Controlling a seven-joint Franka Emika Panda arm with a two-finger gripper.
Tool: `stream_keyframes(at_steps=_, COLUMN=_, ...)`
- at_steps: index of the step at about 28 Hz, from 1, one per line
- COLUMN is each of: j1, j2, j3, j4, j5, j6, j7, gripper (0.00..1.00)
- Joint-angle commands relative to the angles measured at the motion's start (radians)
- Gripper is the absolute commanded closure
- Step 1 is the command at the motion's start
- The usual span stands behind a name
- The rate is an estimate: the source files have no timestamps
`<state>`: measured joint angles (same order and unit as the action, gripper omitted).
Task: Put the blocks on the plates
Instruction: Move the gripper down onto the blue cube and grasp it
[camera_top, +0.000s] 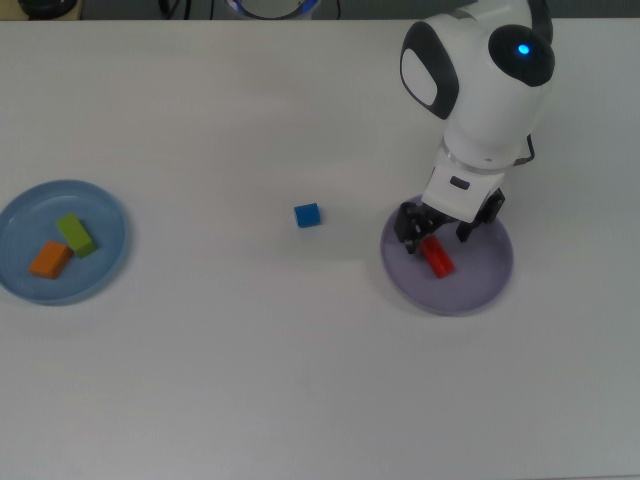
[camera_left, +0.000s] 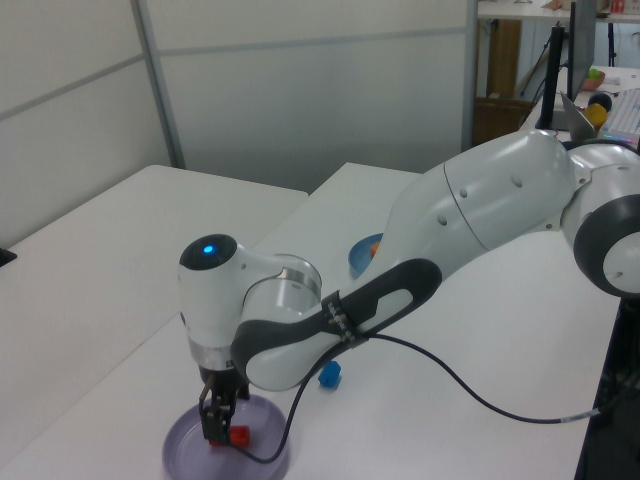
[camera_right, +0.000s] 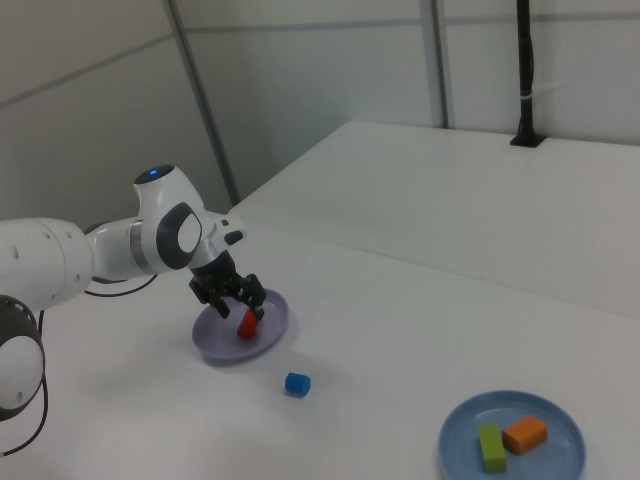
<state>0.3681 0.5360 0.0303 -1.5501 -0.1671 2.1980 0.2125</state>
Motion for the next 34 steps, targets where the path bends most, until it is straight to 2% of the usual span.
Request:
stream_keyframes(at_steps=1, j1=-0.038, j2=-0.079, j3=-0.026, j4=-0.036, j5=0.007, j6=-0.121, j7=0.004, gripper=0.00)
stream_keyframes(at_steps=5, j1=-0.086, j2=-0.125, j3=-0.024, j4=-0.082, j5=0.032, j6=-0.152, j7=-0.048, gripper=0.00)
stream_keyframes(at_steps=8, j1=-0.123, j2=-0.175, j3=-0.026, j4=-0.140, j5=0.067, j6=-0.175, j7=-0.146, gripper=0.00)
stream_keyframes(at_steps=12, j1=-0.166, j2=-0.197, j3=-0.026, j4=-0.179, j5=0.086, j6=-0.176, j7=-0.205, gripper=0.00)
stream_keyframes(at_steps=20, j1=-0.199, j2=-0.189, j3=-0.027, j4=-0.283, j5=0.074, j6=-0.158, j7=-0.280, gripper=0.00)
stream_keyframes(at_steps=24, j1=-0.199, j2=-0.180, j3=-0.027, j4=-0.298, j5=0.070, j6=-0.133, j7=-0.280, gripper=0.00)
stream_keyframes(at_steps=30, j1=-0.206, j2=-0.165, j3=-0.027, j4=-0.295, j5=0.067, j6=-0.115, j7=-0.283, gripper=0.25)
stream_keyframes(at_steps=31, j1=-0.219, j2=-0.160, j3=-0.027, j4=-0.291, j5=0.067, j6=-0.112, j7=-0.283, gripper=0.32)
stream_keyframes(at_steps=34, j1=-0.224, j2=-0.146, j3=-0.027, j4=-0.288, j5=0.067, j6=-0.087, j7=-0.283, gripper=0.32)
